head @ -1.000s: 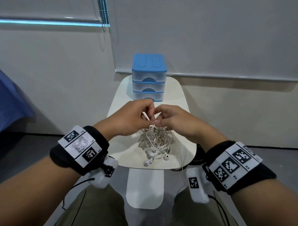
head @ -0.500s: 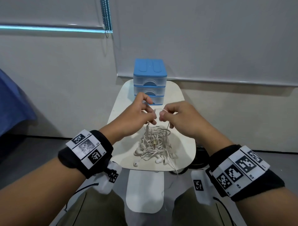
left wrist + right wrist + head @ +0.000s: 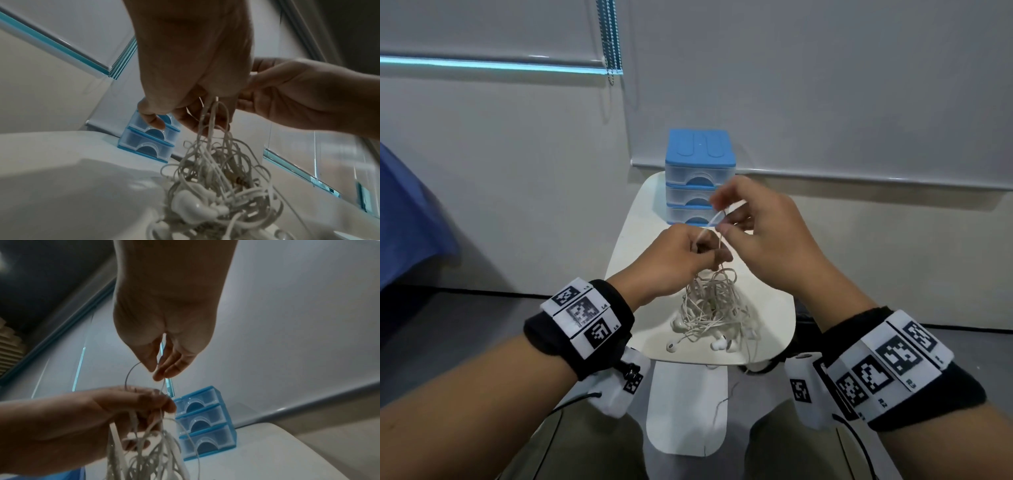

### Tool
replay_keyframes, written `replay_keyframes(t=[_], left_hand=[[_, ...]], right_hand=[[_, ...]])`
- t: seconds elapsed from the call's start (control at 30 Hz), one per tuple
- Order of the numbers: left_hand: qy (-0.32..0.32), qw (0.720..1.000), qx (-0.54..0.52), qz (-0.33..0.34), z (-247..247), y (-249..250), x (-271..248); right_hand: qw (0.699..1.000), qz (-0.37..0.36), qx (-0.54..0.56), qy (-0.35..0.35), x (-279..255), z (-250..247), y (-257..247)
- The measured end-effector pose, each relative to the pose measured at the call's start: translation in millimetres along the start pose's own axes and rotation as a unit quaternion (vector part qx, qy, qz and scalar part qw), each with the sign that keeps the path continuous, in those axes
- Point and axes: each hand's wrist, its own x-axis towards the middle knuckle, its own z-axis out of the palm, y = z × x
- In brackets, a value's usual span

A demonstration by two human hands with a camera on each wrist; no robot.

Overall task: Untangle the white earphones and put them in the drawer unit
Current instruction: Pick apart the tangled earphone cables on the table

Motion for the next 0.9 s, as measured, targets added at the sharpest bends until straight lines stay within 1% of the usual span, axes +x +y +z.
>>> replay_keyframes(t=[0.07,0.1,0.13,0.23,0.3,0.33,0.4,0.47,0.5,0.57,0.67,0.73,0.8,0.83,0.87,0.9], left_hand=[[0.032,0.999,-0.006,0.024,-3,4,2],[0.054,0.998,-0.014,0.041,-5,6,3],[0.081,0.994,-0.030,0.063,-6,9,4],[0.172,0.970,-0.103,0.135,-11,19,6],[0.209,0.956,-0.125,0.162,-14,25,4],[0.213,0.954,-0.131,0.168,-13,26,3],[0.196,0.954,-0.168,0.151,-11,22,3],[0.145,0.964,-0.202,0.097,-6,13,3],[0.111,0.973,-0.192,0.066,-3,8,3],[0.044,0.991,-0.126,0.031,4,-2,1],[-0.025,0.996,-0.084,0.021,10,-13,-4],[-0.042,0.997,-0.060,0.014,10,-15,-4],[-0.028,0.999,-0.040,0.013,7,-15,-2],[-0.015,0.999,-0.040,0.012,5,-15,-1],[-0.005,0.999,-0.042,0.019,3,-14,0],[0.001,0.999,-0.044,0.027,1,-14,1]], right_hand=[[0.997,0.058,0.047,0.024,-2,-1,8],[0.994,0.090,0.064,0.023,-3,0,13],[0.991,0.114,0.068,0.006,-5,1,19],[0.989,0.127,0.033,-0.065,-12,11,38],[0.989,0.122,-0.013,-0.082,-15,15,41],[0.989,0.122,-0.032,-0.082,-14,16,39],[0.991,0.119,-0.036,-0.054,-9,14,32],[0.995,0.102,-0.012,-0.007,2,9,21],[0.996,0.089,0.002,0.016,9,6,14],[0.996,0.055,0.025,0.060,22,-1,-3],[0.990,-0.028,0.063,0.124,34,-17,-27],[0.978,-0.097,0.047,0.178,37,-26,-35],[0.958,-0.152,-0.022,0.241,36,-30,-35],[0.950,-0.167,-0.058,0.257,35,-29,-31],[0.947,-0.173,-0.092,0.254,32,-27,-26],[0.950,-0.168,-0.125,0.231,30,-23,-17]])
